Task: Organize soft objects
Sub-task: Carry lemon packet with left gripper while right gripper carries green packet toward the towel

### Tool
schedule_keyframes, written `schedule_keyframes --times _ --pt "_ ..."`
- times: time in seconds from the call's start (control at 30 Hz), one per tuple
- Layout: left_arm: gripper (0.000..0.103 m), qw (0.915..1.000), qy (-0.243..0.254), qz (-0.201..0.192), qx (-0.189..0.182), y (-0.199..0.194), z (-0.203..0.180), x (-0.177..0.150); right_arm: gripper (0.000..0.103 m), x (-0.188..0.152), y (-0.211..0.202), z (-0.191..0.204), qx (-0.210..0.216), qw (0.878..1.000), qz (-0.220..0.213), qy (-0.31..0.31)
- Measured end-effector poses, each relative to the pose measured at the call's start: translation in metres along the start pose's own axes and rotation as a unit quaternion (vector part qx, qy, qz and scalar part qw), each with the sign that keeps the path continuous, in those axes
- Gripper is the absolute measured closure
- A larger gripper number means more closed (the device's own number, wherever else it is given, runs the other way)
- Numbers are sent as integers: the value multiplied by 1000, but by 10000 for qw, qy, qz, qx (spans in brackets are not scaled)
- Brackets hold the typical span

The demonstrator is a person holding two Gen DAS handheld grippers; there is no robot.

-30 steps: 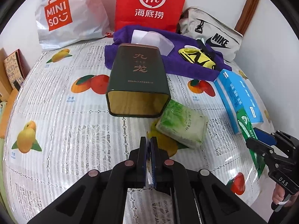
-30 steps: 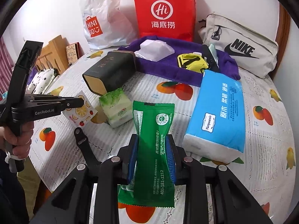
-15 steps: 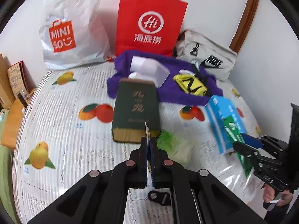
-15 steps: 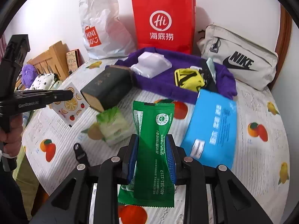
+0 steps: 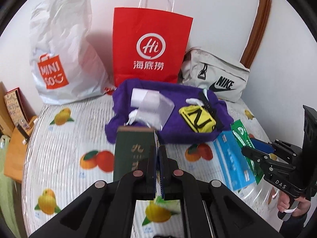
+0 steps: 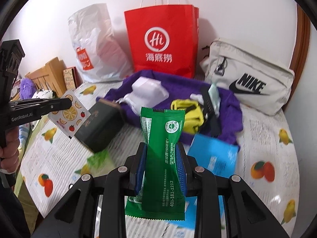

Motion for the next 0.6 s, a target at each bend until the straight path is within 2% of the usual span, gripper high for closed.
schedule_keyframes --times 0.6 --pt "100 9999 70 122 80 56 12 55 74 59 58 -58 -366 9988 11 332"
Point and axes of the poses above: each gripper's, at about its wrist camera, not at the fingertips, and y roughly the way its jaws point, z to its left, x to its top, the point moved 3 cm from there along y, roughly the way its jaws point, and after that the axes turned 7 degrees about y, right-handed, at the moved point
